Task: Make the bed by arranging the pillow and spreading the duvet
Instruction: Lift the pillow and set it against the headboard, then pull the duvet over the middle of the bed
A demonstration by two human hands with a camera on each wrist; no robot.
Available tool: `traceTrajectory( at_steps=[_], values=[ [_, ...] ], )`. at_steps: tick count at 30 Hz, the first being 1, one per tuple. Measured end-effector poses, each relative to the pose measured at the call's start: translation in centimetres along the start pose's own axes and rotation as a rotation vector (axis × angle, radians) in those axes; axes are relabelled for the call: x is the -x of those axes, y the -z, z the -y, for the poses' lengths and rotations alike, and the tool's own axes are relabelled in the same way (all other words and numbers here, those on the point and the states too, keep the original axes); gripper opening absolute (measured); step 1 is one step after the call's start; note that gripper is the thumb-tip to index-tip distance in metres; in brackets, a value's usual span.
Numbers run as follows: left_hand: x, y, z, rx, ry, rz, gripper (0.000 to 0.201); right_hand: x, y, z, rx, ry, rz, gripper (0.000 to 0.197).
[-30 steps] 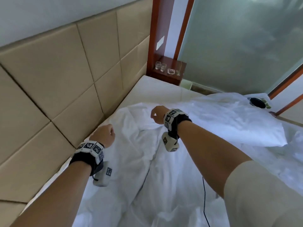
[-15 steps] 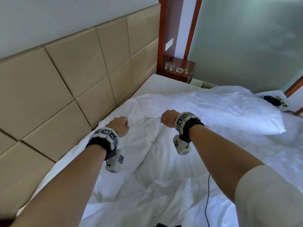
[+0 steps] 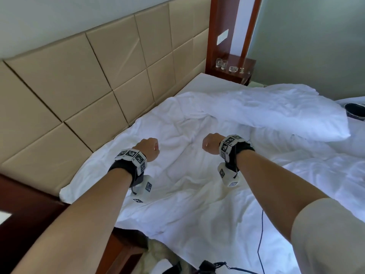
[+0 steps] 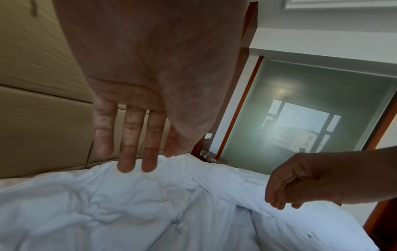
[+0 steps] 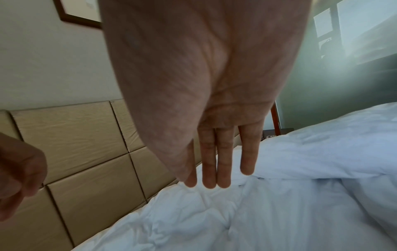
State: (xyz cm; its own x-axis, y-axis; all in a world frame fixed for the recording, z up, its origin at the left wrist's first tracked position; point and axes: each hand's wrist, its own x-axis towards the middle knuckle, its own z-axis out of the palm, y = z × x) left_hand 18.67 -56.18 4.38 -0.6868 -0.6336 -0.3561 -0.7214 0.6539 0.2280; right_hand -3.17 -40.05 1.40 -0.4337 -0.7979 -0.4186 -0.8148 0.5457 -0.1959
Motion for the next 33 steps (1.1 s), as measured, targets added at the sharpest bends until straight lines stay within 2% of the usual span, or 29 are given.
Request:
traceTrajectory(
  at_steps=[3, 7, 13, 20, 26, 33],
  values=[
    [0.9, -0.9, -1.8, -0.004, -0.057, -0.004, 0.015, 3.2, -0.7, -1.7, 0.005, -0.029, -0.036, 0.031],
    [2.3, -2.2, -5.7, 0.024, -0.148, 0.008, 0.016, 7.9, -1.1, -4.4, 0.022, -0.143, -0.044, 0.030],
    [4.4, -6.1, -8.7, 0.068, -0.281, 0.083, 0.012, 15.0, -3.4, -6.9, -0.054, -0.319, -0.009, 0.025],
    [7.6, -10.6, -12.1, 0.030, -0.353, 0.194, 0.016, 21.8, -6.9, -8.9, -0.104, -0.444, 0.020, 0.026],
    [8.5, -9.7, -14.0, -0.007, -0.359, 0.163, 0.015, 23.1, -5.5, -10.8, -0.092, -0.437, -0.029, 0.022],
    [7.8, -8.8, -17.1, -0.023, -0.287, 0.093, 0.016, 21.3, -4.0, -13.6, -0.094, -0.300, -0.040, 0.021]
  ],
)
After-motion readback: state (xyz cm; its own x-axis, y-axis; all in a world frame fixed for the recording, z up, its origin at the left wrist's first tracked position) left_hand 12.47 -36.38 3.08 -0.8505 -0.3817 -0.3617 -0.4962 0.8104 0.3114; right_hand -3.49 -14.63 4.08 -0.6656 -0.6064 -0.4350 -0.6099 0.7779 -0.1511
